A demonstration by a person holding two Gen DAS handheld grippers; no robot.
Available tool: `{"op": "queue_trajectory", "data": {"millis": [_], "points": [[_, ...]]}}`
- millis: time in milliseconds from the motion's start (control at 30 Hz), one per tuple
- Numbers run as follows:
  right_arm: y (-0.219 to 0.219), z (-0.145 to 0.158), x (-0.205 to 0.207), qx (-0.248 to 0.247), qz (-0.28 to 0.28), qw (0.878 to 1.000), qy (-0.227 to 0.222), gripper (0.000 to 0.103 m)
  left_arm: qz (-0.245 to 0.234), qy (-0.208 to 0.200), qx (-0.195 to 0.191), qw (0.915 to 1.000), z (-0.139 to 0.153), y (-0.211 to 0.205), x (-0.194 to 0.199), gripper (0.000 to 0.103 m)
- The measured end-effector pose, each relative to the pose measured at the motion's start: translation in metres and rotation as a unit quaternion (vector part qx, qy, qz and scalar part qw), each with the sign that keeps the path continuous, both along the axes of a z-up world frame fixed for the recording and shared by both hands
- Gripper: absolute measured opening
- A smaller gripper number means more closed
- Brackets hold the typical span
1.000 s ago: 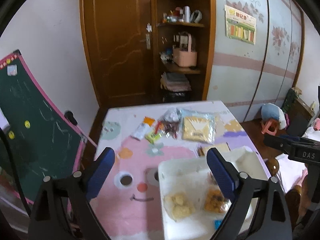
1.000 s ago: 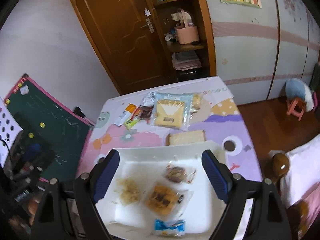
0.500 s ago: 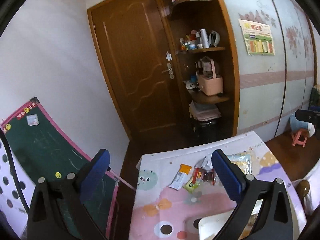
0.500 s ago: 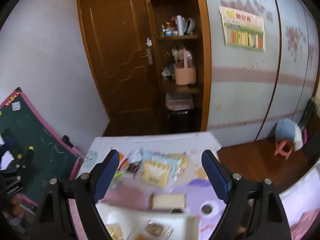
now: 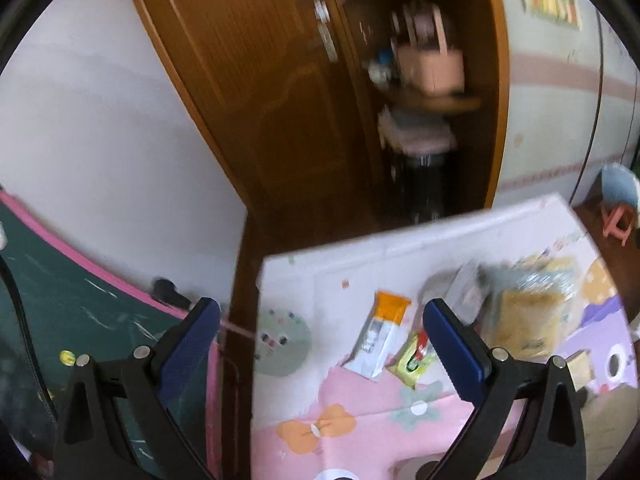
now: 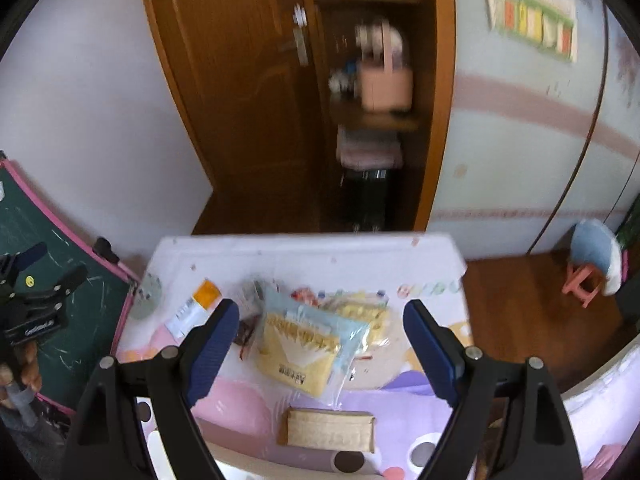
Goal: Organize snacks
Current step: 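Grasp the yellow-orange bar with the left tool while the right tool grasps the cake packet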
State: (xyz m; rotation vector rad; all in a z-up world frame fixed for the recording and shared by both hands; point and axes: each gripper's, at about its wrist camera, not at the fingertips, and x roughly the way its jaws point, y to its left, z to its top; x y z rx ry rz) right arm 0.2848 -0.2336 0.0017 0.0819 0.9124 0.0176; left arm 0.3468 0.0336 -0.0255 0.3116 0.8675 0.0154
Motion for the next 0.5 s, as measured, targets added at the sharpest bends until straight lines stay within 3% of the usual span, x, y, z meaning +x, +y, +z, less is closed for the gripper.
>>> {"op": "queue_trajectory", "data": {"millis": [100, 300, 500], "points": [[-0.005, -0.045, 0.019, 0.011, -0.010, 0.999, 0.042, 0.085, 0.006, 0.039, 0.011, 0.9992, -0.046, 0.002, 0.027, 0.101], [-0.017, -0.131, 0.036, 0.058, -0.006, 0.989, 0.134, 0.085, 0.021, 0.104, -0.022, 0.9941, -0.118, 0.012, 0.058, 0.101], [-0.024, -0.172, 0.047, 0.083, -0.010, 0.981, 0.174, 0.085, 0.027, 0.151, -0.038, 0.9874, -0.171, 0.015, 0.076, 0.097]]}}
